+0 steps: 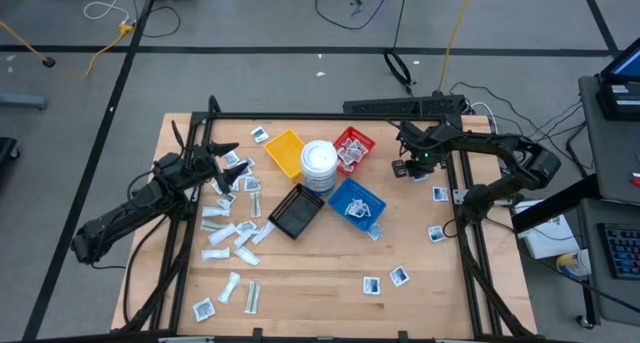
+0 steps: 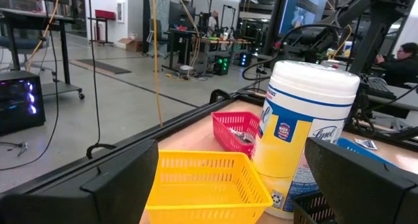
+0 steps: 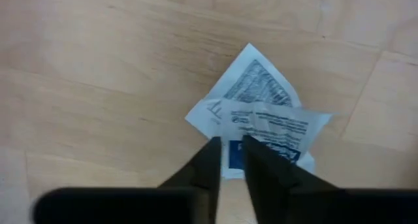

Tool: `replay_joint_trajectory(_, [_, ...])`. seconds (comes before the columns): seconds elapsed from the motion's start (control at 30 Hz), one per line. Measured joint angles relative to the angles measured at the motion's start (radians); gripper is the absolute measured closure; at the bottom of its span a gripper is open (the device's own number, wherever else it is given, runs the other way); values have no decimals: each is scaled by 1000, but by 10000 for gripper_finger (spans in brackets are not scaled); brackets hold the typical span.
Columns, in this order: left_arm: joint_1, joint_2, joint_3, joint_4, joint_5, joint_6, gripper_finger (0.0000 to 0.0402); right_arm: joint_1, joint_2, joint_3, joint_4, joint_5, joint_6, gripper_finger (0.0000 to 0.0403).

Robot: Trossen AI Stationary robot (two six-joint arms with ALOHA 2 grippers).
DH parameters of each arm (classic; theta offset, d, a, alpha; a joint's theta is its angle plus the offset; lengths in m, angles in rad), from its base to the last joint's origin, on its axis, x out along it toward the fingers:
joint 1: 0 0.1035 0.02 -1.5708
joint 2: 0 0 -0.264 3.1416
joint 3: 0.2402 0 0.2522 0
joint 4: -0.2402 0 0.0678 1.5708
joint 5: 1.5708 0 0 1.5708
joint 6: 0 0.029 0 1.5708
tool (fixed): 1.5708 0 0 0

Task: Pick & Place First Aid Supplies
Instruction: Put the alcohol pad into the blue bin

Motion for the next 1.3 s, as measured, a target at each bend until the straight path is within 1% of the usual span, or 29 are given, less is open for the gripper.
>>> replay_joint_trajectory(0.07, [0, 0, 0, 0, 0, 0, 9, 0, 0, 0, 0, 2, 0, 386])
replay_joint_trajectory(0.1, [0, 0, 0, 0, 0, 0, 9, 0, 0, 0, 0, 2, -1, 394])
replay_joint_trajectory(0.33, [0, 0, 0, 0, 0, 0, 9, 0, 0, 0, 17, 2, 7, 400])
replay_joint_trajectory(0.6, [0, 0, 0, 0, 0, 0, 9, 1, -5, 28, 33, -3, -7, 369])
replay_joint_trajectory(0.83, [0, 0, 0, 0, 0, 0, 9, 2, -50, 86, 27, -1, -29, 307])
replay_joint_trajectory(0.97, [0, 0, 0, 0, 0, 0, 9, 0, -61, 90, -7, 1, -7, 281])
replay_joint_trajectory(1.1, [0, 0, 0, 0, 0, 0, 9, 0, -61, 89, -31, 0, -4, 271])
replay_joint_trajectory(1.3, [0, 0, 0, 0, 0, 0, 9, -43, -107, 53, -50, 1, 52, 275])
